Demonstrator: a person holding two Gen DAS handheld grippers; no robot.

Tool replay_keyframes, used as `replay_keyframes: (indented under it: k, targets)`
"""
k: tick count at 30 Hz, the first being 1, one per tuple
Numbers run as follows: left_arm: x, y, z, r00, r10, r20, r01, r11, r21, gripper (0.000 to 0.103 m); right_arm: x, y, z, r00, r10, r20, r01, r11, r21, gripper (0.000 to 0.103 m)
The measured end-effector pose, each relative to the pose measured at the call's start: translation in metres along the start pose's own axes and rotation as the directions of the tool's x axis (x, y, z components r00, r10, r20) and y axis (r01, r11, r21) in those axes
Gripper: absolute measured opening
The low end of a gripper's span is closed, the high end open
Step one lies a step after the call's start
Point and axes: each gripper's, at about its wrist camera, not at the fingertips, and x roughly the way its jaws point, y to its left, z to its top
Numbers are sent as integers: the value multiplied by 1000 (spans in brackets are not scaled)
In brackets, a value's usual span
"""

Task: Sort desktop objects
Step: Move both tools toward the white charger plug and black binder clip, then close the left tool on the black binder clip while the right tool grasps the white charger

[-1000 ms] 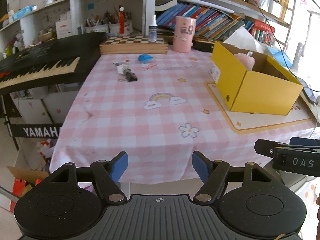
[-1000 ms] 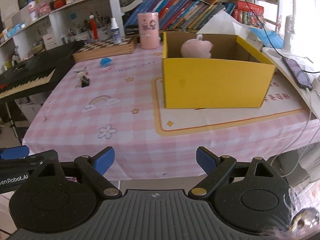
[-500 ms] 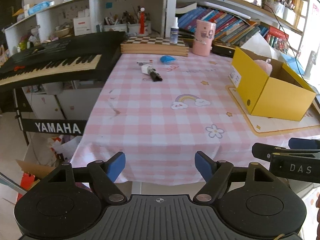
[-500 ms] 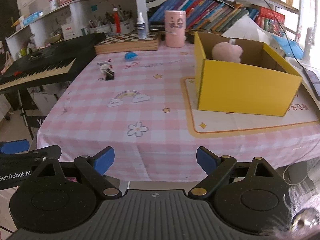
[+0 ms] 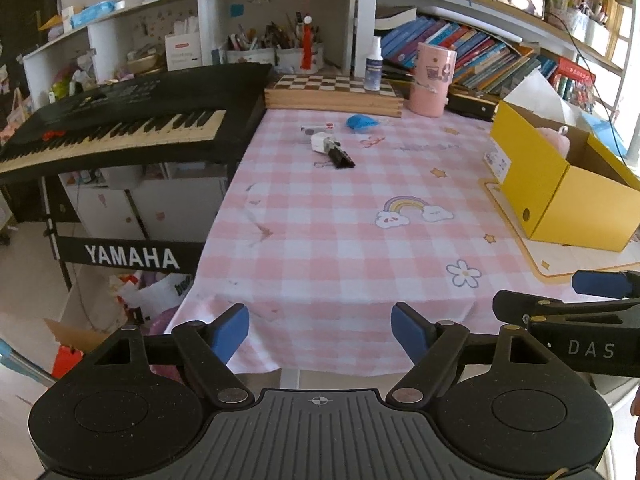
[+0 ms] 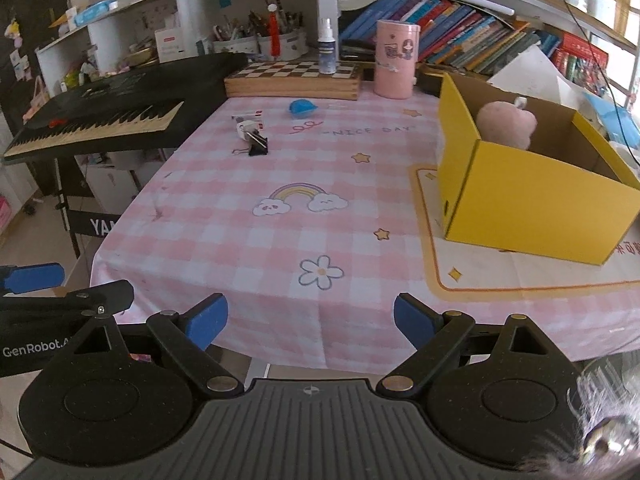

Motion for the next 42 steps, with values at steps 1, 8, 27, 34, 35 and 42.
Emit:
replay_keyframes:
  k: [1,8,27,34,35,42]
  targets:
    - [2,1,1,1000,1,-3,-1,1000,-1,81,3,0,2,1000,2,-2,-2,1000,-2,90]
    - [26,1,16,1000,11,-23,-11,1000,-18,81,29,-2,20,1000,17,-19,-17,1000,-23,90]
    - [101,-18,95,998,50,31,-47,994,-101,81,107,-47,139,993,93,71,-90,995,-45,90]
    - [144,-26,122,992,98,73,-88,988,-126,76,134,-64,182,988,116,106,-116,993,-8,89]
    - [152,-28,126,993,95,76,-85,988,-130,73,136,-65,186,986,120,111,-120,993,-4,89]
    - [197,-32,150,992,101,74,-90,986,-139,47,153,-75,201,983,155,102,-156,988,1,89]
